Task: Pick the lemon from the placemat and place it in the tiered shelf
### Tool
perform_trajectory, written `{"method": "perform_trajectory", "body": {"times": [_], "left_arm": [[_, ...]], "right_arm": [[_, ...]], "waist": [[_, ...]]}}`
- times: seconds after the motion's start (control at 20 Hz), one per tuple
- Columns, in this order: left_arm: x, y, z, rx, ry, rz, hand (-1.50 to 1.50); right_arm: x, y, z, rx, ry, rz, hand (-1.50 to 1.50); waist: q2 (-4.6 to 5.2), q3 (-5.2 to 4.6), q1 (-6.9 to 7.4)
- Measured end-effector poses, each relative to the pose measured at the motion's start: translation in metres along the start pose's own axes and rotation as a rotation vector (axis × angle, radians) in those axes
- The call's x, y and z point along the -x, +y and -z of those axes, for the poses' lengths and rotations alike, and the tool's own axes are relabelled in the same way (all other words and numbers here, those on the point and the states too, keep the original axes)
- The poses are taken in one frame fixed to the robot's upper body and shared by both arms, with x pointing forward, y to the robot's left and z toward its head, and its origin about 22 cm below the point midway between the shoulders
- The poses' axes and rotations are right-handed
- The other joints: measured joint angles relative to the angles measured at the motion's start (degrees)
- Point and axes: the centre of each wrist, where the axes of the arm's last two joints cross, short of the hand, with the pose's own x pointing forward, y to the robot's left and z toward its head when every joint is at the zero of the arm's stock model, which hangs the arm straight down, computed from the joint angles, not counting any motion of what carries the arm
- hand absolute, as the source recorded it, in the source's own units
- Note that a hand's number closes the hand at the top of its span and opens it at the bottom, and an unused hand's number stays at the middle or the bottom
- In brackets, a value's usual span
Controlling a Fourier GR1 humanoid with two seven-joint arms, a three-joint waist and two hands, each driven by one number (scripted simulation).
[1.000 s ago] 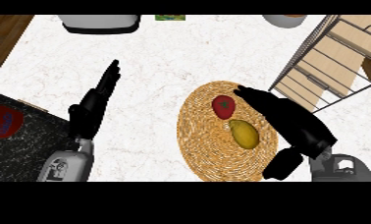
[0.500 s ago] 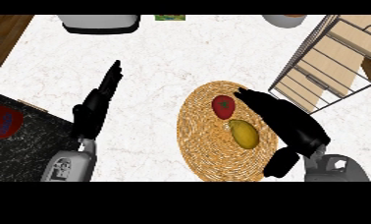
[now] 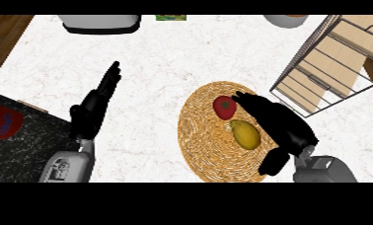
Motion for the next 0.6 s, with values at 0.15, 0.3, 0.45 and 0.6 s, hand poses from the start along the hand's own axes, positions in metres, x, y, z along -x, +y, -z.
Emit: {"method": "perform_trajectory", "body": {"times": [0.15,0.3,0.45,0.6], "left_arm": [[-0.001,-0.001,0.004,-0.008,-0.001,0.006,0.0],[-0.005,0.001,0.001,-0.006,-0.004,0.01,0.0],[-0.008,0.003,0.002,-0.004,-0.006,0.009,0.0],[-0.009,0.001,0.0,-0.006,-0.006,0.006,0.0]], "right_arm": [[0.004,0.005,0.002,-0.006,0.008,-0.003,-1.5],[0.004,0.012,0.008,-0.001,0.011,0.004,-1.5],[0.008,0.014,0.017,-0.013,0.009,0.004,-1.5],[0.01,0.021,0.022,-0.024,0.006,0.001,-1.5]], "waist": [[-0.01,0.0,-0.04],[-0.02,0.0,0.01],[0.0,0.01,0.06],[0.01,0.01,0.03]]}}
